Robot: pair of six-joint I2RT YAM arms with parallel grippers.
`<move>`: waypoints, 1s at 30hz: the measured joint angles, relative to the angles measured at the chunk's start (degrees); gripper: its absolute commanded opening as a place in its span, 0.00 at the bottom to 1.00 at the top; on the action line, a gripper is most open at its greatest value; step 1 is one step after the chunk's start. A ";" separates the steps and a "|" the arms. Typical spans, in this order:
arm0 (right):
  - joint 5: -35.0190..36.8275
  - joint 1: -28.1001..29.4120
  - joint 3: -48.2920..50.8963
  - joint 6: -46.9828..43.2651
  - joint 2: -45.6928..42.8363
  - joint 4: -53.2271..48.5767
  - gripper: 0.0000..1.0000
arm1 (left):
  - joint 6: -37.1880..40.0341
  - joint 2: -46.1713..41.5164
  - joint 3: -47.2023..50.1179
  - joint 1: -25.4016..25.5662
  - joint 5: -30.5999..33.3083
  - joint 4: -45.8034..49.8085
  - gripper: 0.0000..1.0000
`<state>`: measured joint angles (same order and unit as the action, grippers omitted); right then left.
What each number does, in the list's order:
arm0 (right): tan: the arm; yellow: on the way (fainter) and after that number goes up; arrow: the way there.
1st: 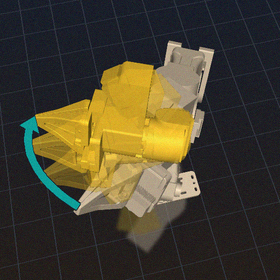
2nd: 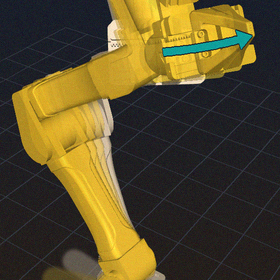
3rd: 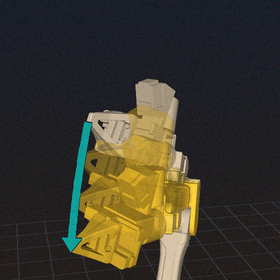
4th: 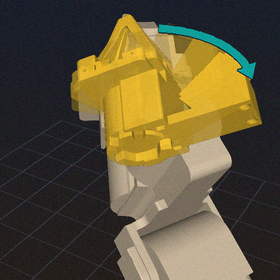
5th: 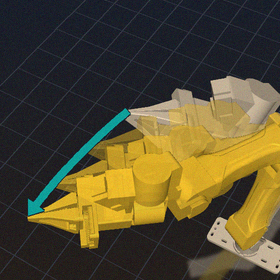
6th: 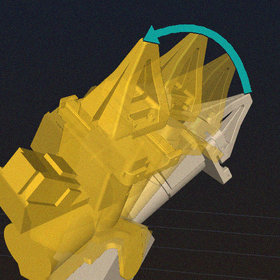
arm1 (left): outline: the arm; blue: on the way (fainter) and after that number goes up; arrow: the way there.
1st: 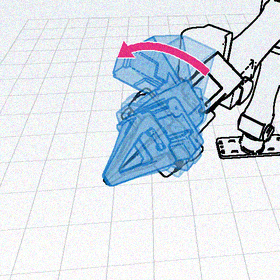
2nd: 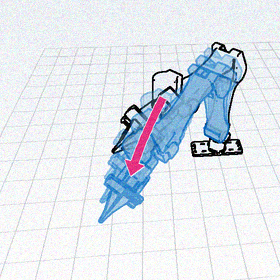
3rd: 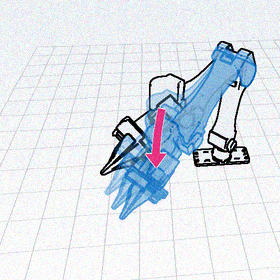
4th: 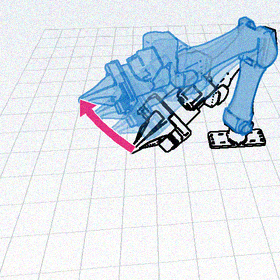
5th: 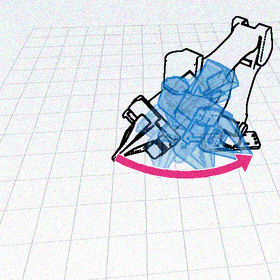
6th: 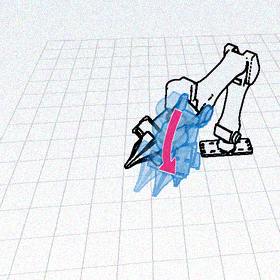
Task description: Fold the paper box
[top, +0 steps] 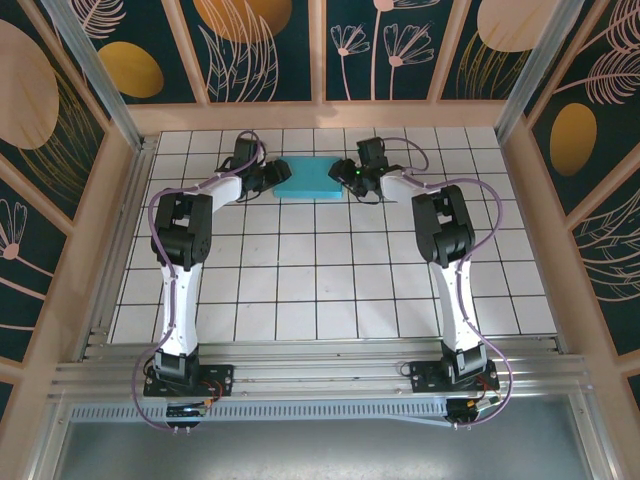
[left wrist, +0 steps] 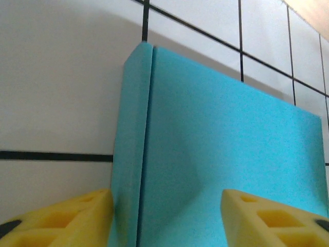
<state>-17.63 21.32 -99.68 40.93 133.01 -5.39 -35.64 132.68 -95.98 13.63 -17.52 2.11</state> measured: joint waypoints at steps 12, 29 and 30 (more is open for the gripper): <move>8.09 -5.03 13.99 -11.37 -29.99 -2.84 0.76 | 6.38 -28.50 17.90 0.35 6.82 2.51 0.77; 23.85 -15.54 74.71 -25.97 -77.77 26.49 0.99 | 16.26 -67.25 61.88 0.35 19.80 -13.79 0.99; 24.26 -16.11 76.00 -26.71 -77.50 28.04 0.99 | 17.46 -68.54 64.08 0.35 20.35 -15.43 0.99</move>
<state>6.63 5.21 -23.68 14.22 55.51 22.65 -18.17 64.14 -31.90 13.98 2.83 -13.32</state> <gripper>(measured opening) 0.991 0.986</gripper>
